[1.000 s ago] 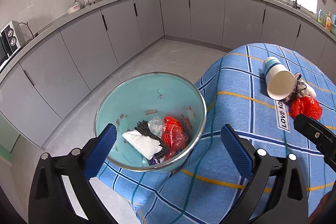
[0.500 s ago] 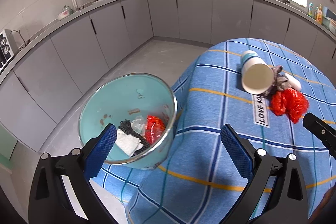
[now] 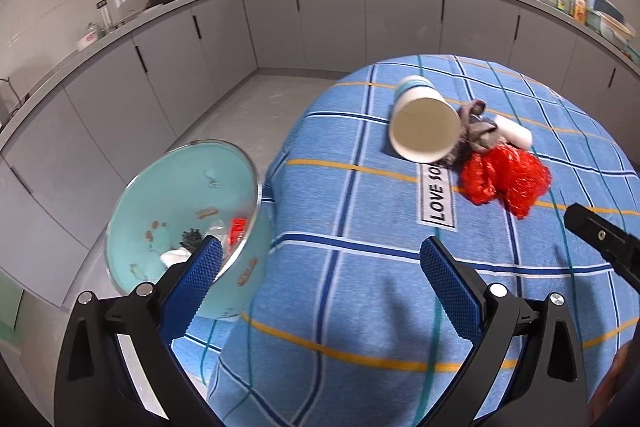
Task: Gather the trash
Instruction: 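Move both tools back over the table toward the paper cup and red bag, then grasp the red plastic bag with the right tool while the left tool grasps the paper cup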
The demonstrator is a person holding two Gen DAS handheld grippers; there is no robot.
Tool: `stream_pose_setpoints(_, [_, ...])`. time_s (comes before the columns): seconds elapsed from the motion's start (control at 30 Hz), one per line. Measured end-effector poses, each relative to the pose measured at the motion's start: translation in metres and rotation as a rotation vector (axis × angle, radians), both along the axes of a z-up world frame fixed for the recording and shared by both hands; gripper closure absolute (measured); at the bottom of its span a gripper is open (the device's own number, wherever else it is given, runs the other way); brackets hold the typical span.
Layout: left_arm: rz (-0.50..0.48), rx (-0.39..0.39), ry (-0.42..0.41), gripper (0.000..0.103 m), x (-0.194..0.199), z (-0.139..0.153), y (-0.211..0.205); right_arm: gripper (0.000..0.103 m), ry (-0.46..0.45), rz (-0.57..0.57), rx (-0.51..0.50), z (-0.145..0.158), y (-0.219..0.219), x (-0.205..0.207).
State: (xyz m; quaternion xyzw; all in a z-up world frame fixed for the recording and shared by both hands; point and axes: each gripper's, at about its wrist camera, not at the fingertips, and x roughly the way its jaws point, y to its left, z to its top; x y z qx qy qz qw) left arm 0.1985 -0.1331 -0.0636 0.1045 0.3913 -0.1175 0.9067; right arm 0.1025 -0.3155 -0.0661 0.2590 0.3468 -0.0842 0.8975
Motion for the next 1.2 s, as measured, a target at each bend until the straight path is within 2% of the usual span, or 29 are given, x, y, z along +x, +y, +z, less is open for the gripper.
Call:
stream_pose_setpoints(0.1, [-0.010,0.004,-0.001,0.006,0.003,-0.001,-0.005,0.042,0.005,-0.010,-0.003,-0.001,-0.010,0.007])
stream_pose_setpoints(0.13, [-0.011,0.004,-0.002,0.006,0.004,-0.001,-0.007,0.035,0.005,-0.013,-0.006,-0.002,-0.013,0.010])
stream_pose_setpoints(0.17, [-0.011,0.004,-0.003,0.006,0.006,-0.001,-0.008,0.033,0.009,-0.012,-0.012,-0.002,-0.015,0.013])
stream_pose_setpoints(0.4, [-0.017,0.003,-0.010,0.006,0.026,0.003,-0.017,0.033,0.042,0.043,-0.059,-0.006,-0.020,0.052])
stream_pose_setpoints(0.57, [-0.022,-0.014,-0.005,0.006,0.042,0.007,-0.021,0.032,0.105,0.136,-0.137,-0.016,-0.011,0.084])
stream_pose_setpoints(0.63, [-0.023,-0.033,0.002,0.006,0.049,0.010,-0.023,0.032,0.118,0.166,-0.138,-0.020,-0.007,0.090])
stream_pose_setpoints(0.7, [-0.021,-0.043,0.001,0.006,0.056,0.013,-0.026,0.034,0.129,0.189,-0.135,-0.026,-0.004,0.094])
stream_pose_setpoints(0.77, [-0.020,-0.049,-0.004,0.006,0.064,0.016,-0.031,0.053,0.130,0.206,-0.129,-0.028,-0.001,0.095])
stream_pose_setpoints(0.87, [-0.033,-0.063,-0.014,0.006,0.075,0.020,-0.043,0.068,0.121,0.225,-0.119,-0.028,0.002,0.091])
stream_pose_setpoints(1.0, [-0.049,-0.070,-0.018,0.006,0.094,0.023,-0.066,0.071,0.093,0.239,-0.072,-0.020,0.000,0.073])
stream_pose_setpoints(1.2, [-0.065,-0.019,-0.011,0.008,0.117,0.009,-0.108,0.071,0.058,0.191,-0.051,-0.009,-0.013,0.040])
